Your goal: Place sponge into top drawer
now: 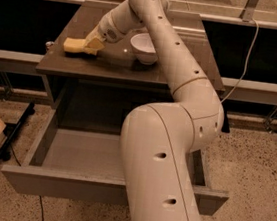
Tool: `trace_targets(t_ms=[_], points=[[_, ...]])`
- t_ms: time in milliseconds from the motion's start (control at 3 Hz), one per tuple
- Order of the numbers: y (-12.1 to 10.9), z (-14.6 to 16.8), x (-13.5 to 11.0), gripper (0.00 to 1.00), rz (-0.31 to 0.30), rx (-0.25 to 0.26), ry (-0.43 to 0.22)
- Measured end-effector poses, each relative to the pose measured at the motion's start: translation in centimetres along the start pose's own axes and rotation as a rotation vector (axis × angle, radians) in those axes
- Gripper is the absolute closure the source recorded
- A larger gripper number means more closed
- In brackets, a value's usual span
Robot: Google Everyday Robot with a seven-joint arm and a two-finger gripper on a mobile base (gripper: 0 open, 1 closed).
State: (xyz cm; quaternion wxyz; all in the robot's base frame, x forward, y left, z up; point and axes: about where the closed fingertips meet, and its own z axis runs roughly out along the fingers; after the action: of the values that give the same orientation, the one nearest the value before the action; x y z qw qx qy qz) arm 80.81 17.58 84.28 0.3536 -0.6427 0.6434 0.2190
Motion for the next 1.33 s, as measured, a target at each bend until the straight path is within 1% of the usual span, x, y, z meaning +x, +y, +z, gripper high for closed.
trace_targets(t_ms=[333, 667, 1000, 1333], points=[[0.1, -1.0, -0.3, 1.0, 0.01, 0.017, 0.004], [0.9, -3.1, -0.4, 1.0, 0.033, 0.042, 0.0], [3.4, -6.2, -0.5, 1.0, 0.052, 0.062, 0.003], [8.6, -12.2, -2.0, 1.0, 0.021, 0.103, -0.047]])
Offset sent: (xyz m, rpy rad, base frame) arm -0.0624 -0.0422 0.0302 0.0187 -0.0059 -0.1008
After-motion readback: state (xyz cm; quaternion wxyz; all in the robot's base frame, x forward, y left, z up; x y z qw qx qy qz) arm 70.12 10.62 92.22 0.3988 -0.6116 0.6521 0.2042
